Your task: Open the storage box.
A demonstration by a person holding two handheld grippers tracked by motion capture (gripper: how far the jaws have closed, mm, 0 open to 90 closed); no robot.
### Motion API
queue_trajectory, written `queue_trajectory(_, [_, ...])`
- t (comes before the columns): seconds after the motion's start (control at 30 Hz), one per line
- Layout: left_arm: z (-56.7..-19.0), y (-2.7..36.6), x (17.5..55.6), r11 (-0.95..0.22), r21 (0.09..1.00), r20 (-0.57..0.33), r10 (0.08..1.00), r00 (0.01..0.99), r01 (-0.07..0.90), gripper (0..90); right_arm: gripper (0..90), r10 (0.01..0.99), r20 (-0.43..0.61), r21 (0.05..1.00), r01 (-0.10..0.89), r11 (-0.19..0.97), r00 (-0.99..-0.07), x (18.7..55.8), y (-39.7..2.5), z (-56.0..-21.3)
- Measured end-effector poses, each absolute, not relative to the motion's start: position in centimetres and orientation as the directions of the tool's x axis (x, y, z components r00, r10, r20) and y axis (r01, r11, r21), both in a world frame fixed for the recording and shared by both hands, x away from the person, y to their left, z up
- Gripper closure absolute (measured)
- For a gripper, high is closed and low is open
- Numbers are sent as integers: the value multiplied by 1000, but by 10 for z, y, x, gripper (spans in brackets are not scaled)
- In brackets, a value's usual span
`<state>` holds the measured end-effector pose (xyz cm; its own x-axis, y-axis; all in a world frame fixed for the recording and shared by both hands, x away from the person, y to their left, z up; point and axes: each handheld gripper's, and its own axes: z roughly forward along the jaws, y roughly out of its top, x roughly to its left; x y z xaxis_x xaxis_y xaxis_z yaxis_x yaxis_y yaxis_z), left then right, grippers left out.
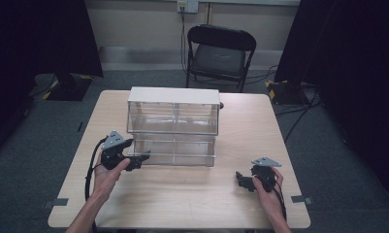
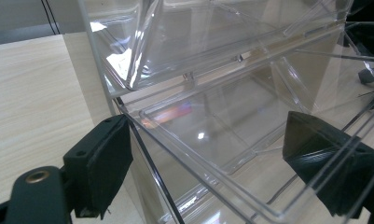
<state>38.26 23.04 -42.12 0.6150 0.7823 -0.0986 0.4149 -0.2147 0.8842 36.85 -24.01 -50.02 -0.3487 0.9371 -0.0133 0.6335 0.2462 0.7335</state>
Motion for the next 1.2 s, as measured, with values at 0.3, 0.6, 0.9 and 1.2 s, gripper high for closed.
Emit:
queue_trajectory(0.3, [-419,228,382,-218,878,-98,790,606,427,156,115,937,-13,734,634,246,-349,368,-240,-500])
queue_trajectory(0.6, [-416,231,380,-209,890,-83,799,596,404,160,115,937,-13,733,634,246,-349,368,-240,-500])
queue_trajectory(0.9, [-411,232,381,-206,895,-81,797,599,395,157,115,937,-13,733,634,246,-349,368,-240,-500])
queue_trajectory(1.2, [-408,232,382,-202,899,-81,796,600,388,157,115,937,-13,734,633,246,-349,368,-240,-500])
